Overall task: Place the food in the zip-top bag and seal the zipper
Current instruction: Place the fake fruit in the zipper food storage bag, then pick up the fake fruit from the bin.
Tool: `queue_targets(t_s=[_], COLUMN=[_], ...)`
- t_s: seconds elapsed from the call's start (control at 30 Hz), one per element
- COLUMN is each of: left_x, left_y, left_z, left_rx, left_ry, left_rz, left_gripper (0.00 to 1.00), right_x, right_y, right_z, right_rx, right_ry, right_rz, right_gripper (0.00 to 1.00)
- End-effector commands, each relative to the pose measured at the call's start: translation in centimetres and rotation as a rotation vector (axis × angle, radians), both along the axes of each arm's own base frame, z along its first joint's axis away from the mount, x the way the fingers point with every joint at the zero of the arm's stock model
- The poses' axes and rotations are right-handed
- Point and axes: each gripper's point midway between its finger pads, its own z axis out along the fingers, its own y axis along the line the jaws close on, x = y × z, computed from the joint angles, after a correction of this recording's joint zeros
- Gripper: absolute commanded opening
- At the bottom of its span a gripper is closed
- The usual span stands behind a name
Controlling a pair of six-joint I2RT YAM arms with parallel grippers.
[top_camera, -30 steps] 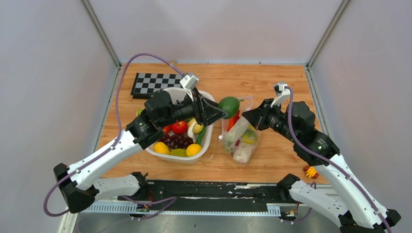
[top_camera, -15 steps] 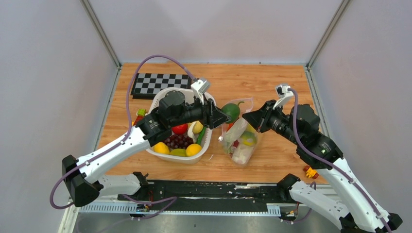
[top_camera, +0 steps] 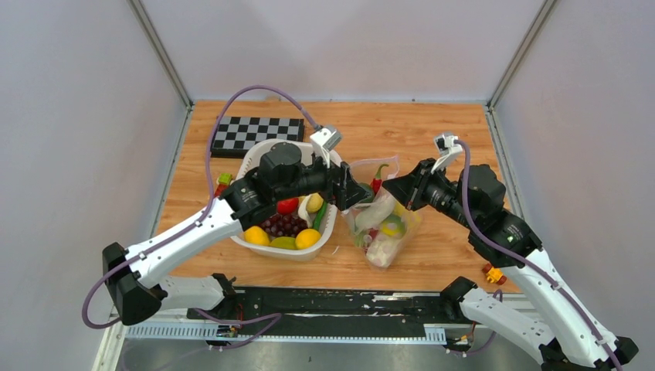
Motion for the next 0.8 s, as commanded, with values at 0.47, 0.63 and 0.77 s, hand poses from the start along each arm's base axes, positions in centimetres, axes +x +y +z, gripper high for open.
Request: queue_targets(t_s=[0.47,0.63,0.77], left_x=[5.2,6.8,8.6], left_y=[12.1,13.3,13.2], left_z=[-2.7,-7.4,-10.9], left_rx=[0.208,0.264,0.354], left_ry=[-0.03,0.064,0.111], left_rz=[0.567,0.568,0.522], left_gripper=[1.0,1.0,1.0], right_x=[0.8,0.9,0.9], right_y=[-3.5,-3.2,-2.9], right_z=[1.9,1.7,1.6], right_rx=[0.04,0.037,0.036], right_ry=[-0.058,-0.047,-0.043], right_rz=[-0.2,-0.188,-0.177], right_gripper=[0.0,0.0,0.0])
